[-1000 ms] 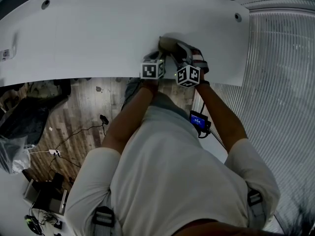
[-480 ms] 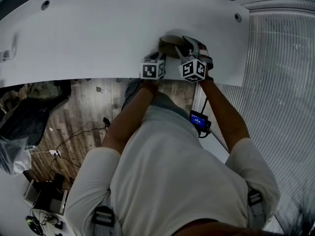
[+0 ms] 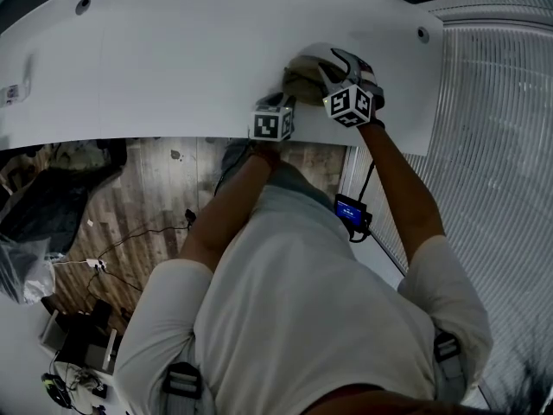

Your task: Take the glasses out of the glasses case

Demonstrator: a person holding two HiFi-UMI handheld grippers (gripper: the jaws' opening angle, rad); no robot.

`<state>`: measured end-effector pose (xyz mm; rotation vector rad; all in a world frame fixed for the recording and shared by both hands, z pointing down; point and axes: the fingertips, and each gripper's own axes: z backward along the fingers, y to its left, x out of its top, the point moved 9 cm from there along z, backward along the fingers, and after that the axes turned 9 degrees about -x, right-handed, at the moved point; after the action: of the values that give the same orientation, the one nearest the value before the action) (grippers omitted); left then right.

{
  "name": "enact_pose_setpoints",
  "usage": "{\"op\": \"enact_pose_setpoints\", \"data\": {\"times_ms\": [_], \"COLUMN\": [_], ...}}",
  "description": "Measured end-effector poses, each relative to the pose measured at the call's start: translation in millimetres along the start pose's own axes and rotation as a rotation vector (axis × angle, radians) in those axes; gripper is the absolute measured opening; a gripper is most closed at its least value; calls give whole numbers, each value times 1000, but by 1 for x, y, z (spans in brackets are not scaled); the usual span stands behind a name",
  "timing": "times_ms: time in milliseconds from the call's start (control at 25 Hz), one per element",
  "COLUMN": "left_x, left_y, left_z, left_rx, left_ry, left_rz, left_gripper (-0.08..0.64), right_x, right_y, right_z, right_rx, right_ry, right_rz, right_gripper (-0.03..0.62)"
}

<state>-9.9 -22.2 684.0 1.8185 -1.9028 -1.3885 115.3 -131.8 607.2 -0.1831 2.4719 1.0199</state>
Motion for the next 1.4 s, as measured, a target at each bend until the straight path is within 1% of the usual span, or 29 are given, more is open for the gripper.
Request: {"op": "enact_pose_setpoints", "data": {"times_ms": [200,360,600,800,960,1120,1240,1320,1400], "left_x": [0,0,3,0,3,5,4,5,4], "left_y": [-1,0,0,0,1,0,-1,-1,0], "left_z": [3,3,5,4,5,3,0,1,-1], "left_rx": [3,1,7,-1,8,0,-22,-21,-16], "left_ry": [7,10,13,14,16,7,1,3,4], "left_rz": [-3,7,-1,1,-10,-20,-14,-20,-22], "left_gripper": [127,127,126,127,127,127,114,110,109], "right_x": [-4,-9,-18,-20,-21,-19,-13,-9,-4], "right_y": [-8,-12,-9,-5,-1,-3,-9,-14,-19], "right_z": [-19,-36,-60,-68,-69,-66,-56,-45,-31], "right_rx": [33,70,130,166,173,164,156,152,151], "right_ry": [21,40,70,41,31,38,23,-1,-31], "right_rz": [21,15,24,7,9,-2,-37,-78,-103], "right_gripper": [204,202,202,167,138,137,138,141,173]}}
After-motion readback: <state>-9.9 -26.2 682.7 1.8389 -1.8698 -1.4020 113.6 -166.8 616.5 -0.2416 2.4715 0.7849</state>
